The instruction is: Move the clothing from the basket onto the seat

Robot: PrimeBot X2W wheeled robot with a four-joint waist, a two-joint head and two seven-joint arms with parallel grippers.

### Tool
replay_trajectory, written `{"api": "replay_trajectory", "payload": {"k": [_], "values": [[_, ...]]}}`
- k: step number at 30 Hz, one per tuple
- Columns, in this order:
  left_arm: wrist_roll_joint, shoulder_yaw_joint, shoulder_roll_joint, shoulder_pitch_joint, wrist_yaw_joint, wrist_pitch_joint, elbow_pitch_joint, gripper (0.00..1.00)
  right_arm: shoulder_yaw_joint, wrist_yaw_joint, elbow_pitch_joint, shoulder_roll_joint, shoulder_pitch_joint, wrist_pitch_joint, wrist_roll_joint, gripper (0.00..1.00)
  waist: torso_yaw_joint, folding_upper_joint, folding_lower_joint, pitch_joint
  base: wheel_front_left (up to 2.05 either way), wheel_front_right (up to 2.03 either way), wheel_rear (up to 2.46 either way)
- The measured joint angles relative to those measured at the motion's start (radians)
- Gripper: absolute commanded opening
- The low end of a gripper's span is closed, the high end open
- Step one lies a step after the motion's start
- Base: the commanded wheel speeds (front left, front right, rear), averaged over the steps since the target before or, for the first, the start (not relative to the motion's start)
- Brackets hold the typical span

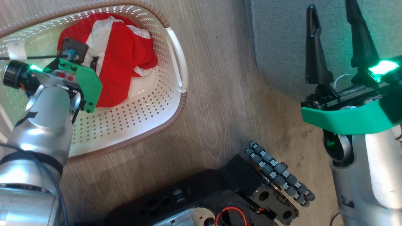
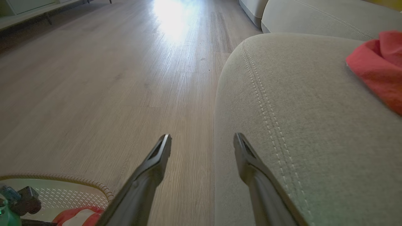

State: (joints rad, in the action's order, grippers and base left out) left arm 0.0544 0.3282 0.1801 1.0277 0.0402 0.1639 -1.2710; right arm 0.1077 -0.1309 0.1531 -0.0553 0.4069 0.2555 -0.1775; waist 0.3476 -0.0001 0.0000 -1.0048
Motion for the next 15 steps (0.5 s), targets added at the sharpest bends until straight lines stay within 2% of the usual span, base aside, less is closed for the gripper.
{"api": "replay_trajectory", "payload": {"k": [15], "values": [[0.007, 0.056, -0.004, 0.023, 0.018, -0.169, -0.022, 1.00, 0.006, 0.000, 0.003, 0.000, -0.011, 0.000, -0.028, 1.00, 0.030, 0.0000, 0.0000, -0.016, 0.00, 0.00, 0.00]]}}
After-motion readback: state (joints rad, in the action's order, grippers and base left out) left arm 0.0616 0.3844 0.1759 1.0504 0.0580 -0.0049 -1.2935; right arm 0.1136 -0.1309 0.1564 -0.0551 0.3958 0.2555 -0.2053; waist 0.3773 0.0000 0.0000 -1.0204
